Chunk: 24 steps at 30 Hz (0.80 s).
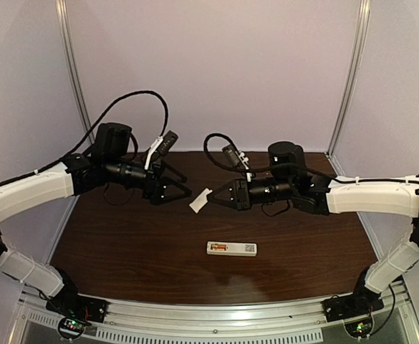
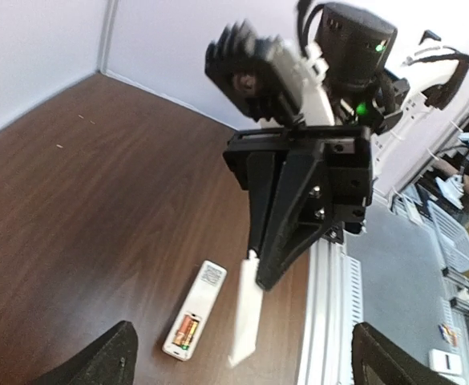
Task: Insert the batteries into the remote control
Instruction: Pass from the left arm to the right, then pass from the right arm to the left
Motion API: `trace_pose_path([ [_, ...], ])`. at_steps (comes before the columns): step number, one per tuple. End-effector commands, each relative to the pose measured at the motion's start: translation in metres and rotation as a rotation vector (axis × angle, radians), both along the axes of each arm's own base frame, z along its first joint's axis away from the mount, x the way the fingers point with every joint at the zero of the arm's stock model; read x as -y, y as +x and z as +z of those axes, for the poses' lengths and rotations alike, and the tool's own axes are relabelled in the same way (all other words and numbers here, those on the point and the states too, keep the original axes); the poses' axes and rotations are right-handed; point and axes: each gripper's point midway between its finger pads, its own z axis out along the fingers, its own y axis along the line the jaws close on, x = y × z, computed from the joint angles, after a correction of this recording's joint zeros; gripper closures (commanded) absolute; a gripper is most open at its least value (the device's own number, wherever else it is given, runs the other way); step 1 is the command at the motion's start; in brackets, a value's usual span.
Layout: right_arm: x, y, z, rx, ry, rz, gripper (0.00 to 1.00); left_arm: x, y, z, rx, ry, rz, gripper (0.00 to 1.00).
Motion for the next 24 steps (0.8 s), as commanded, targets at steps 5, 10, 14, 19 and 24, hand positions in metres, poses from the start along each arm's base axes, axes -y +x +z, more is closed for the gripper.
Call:
trace_pose_path([
  [5,0.018,0.034,0.022,-0.119,0.151,-0.254,1.0,-0.019,0.022,0.022,0.423,0.039,0.264,0.16],
  [10,0.018,0.034,0.022,-0.175,0.206,-0.26,1.0,-0.006,0.019,-0.001,0.498,0.167,0.231,0.25],
  [14,0.016,0.03,0.023,-0.19,0.221,-0.24,1.0,0.004,0.014,-0.007,0.532,0.188,0.194,0.3],
  [19,0.015,0.027,0.024,-0.193,0.224,-0.229,1.0,0.015,0.01,-0.013,0.533,0.202,0.159,0.37],
  [24,0.014,0.025,0.023,-0.196,0.227,-0.219,1.0,0.019,0.013,-0.017,0.539,0.23,0.17,0.42],
])
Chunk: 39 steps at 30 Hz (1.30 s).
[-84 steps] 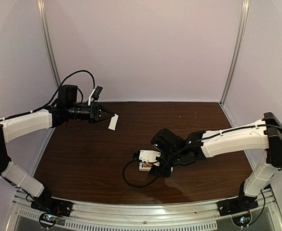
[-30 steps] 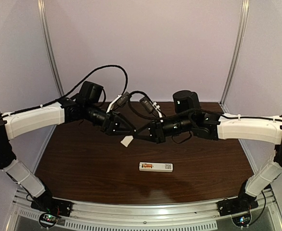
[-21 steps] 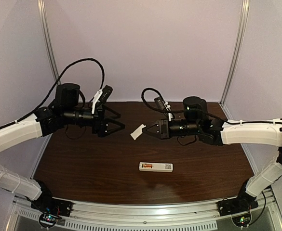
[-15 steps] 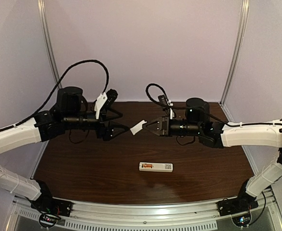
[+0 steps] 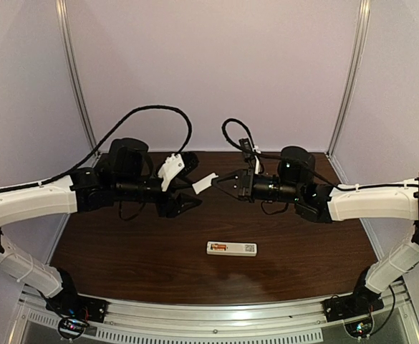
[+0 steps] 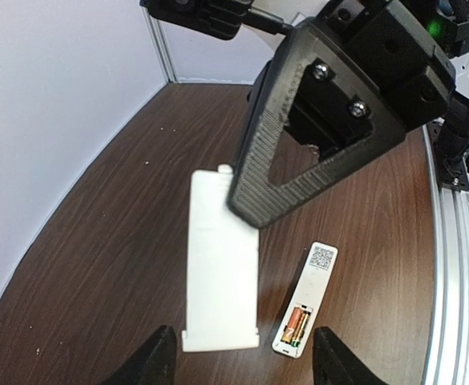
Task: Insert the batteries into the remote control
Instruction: Pass from the right arm to the left
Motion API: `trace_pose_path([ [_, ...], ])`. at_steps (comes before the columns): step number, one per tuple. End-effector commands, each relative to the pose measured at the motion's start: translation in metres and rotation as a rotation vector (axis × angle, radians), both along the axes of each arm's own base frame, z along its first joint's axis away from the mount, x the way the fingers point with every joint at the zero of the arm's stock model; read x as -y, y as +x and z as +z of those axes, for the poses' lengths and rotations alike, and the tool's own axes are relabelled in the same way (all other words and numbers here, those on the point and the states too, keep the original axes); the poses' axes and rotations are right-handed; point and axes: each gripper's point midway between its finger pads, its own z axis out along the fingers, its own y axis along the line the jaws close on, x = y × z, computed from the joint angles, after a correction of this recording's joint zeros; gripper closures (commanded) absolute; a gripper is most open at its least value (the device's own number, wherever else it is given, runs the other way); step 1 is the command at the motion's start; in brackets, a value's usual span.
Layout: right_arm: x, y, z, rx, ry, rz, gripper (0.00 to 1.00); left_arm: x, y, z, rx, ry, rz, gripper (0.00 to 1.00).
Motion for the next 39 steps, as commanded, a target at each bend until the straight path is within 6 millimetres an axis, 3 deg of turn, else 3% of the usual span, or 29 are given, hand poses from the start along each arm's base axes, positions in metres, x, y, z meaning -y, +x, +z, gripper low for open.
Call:
trace_pose_path([
  [1,0.0,-0.006,0.004,0.005,0.026,0.01,1.0,0.003,0.008,0.012,0.051,0.004,0.023,0.43],
  [8,-0.001,-0.009,0.002,-0.003,0.038,0.018,1.0,0.005,0.01,0.014,0.051,0.0,0.034,0.55],
  [22,-0.005,-0.011,0.004,-0.012,0.047,0.036,1.0,0.01,0.014,0.02,0.056,-0.013,0.037,0.57],
  [32,-0.006,-0.012,0.001,-0.023,0.044,0.044,0.99,0.014,0.01,0.023,0.051,-0.022,-0.001,0.85],
  [34,-0.005,-0.013,0.002,-0.025,0.039,0.049,0.91,0.015,0.009,0.019,0.031,-0.014,-0.001,0.9],
  [37,0.003,-0.007,0.0,-0.029,0.002,0.019,0.52,0.015,0.007,0.012,-0.006,-0.002,-0.003,0.96],
  [39,0.018,0.0,-0.006,-0.035,-0.047,-0.033,0.31,0.013,0.003,0.003,-0.036,0.018,-0.011,0.97],
])
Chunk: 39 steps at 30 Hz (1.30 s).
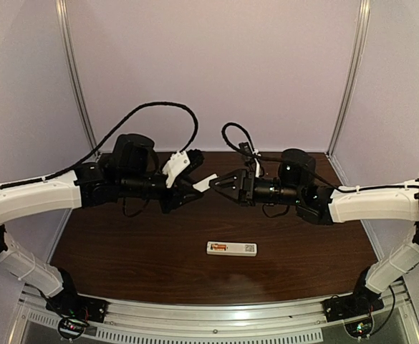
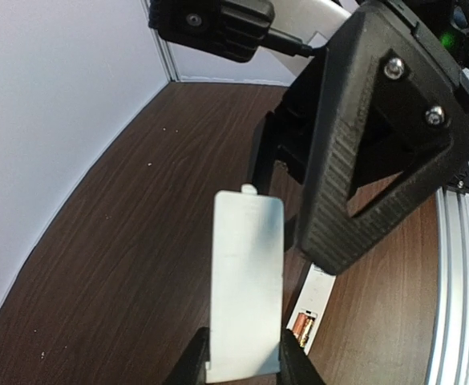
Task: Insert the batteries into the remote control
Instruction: Pass from the right arm to the left, then move the remote control without the battery cover to the center of the board.
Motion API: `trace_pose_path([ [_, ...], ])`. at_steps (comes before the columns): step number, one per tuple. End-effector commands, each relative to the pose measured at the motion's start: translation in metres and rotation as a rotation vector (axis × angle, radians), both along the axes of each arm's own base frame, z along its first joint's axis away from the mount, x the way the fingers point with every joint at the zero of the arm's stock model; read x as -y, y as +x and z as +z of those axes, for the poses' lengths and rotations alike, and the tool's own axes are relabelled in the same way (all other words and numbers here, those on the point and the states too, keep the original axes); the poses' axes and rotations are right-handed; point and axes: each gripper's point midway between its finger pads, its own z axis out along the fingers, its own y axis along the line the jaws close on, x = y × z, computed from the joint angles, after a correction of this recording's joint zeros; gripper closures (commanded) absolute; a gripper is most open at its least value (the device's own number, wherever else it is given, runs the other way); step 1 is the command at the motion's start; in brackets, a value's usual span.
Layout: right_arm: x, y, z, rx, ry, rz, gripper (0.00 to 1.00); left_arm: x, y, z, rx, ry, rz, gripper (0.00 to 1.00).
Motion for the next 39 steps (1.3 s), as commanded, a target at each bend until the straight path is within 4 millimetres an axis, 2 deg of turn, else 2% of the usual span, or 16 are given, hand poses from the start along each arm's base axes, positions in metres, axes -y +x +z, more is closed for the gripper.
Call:
trace_pose_path([
  [1,0.027,0.008,-0.007,-0.004,-0.095,-0.079,0.27,0.002,-0.006,-0.009,-0.061,0.014,-0.028,0.97],
  [2,0.038,0.008,-0.007,0.007,-0.124,-0.108,0.25,0.0,-0.009,-0.016,-0.081,0.031,-0.035,0.97],
  [4,0.058,0.009,-0.024,-0.007,-0.215,-0.166,0.25,-0.004,-0.014,-0.031,-0.13,0.067,-0.053,0.96],
  [6,0.079,0.007,-0.047,-0.035,-0.318,-0.218,0.25,-0.009,-0.02,-0.045,-0.183,0.097,-0.076,0.94],
  [10,0.119,-0.002,-0.101,-0.132,-0.518,-0.29,0.27,-0.017,-0.026,-0.057,-0.209,0.127,-0.09,0.89],
  [14,0.138,-0.009,-0.14,-0.193,-0.636,-0.301,0.27,-0.018,-0.028,-0.071,-0.225,0.161,-0.105,0.86],
  [21,0.147,-0.017,-0.191,-0.253,-0.749,-0.262,0.26,-0.016,-0.029,-0.099,-0.258,0.22,-0.134,0.82],
  [25,0.144,-0.022,-0.213,-0.289,-0.76,-0.218,0.27,-0.015,-0.031,-0.106,-0.268,0.227,-0.146,0.82],
  [33,0.12,-0.026,-0.235,-0.332,-0.732,-0.101,0.39,-0.019,-0.039,-0.12,-0.257,0.234,-0.191,0.8],
  [39,0.094,-0.016,-0.243,-0.323,-0.7,-0.017,0.43,-0.022,-0.043,-0.13,-0.263,0.259,-0.204,0.77],
])
